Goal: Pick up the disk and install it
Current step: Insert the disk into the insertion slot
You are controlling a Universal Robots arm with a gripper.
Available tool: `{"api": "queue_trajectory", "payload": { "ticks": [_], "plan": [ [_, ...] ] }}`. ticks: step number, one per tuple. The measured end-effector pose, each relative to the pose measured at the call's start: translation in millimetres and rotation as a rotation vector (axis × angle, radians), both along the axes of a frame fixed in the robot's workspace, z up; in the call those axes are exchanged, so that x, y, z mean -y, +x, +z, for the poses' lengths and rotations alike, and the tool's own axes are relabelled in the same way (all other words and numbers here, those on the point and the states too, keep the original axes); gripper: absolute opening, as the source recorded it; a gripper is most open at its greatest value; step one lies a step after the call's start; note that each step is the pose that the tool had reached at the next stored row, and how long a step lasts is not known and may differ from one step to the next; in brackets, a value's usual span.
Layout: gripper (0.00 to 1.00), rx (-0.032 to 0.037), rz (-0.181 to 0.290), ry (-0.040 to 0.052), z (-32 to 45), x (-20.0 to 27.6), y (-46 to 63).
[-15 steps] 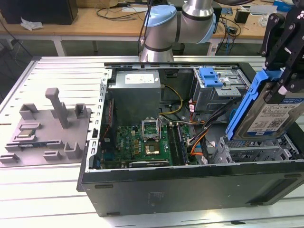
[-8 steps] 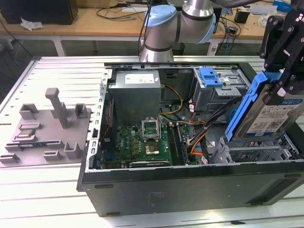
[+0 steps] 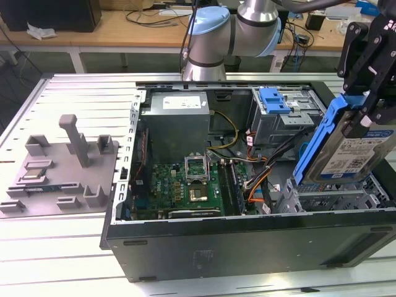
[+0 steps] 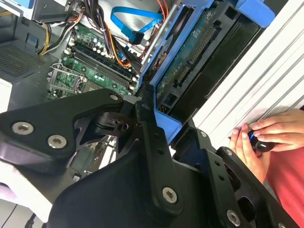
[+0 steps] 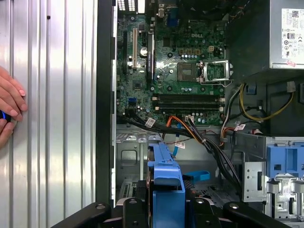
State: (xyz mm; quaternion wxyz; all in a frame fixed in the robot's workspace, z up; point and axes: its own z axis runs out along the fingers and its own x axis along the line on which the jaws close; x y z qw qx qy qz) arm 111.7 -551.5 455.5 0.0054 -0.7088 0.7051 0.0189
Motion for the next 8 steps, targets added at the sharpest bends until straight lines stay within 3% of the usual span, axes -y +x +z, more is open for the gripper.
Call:
{"api": "queue_trajectory", "payload": {
  "ticks": [8],
  "plan": [
    [0.37,0.0000,0.003,0.0001,-2.1,0.7,0.8]
  ]
}}
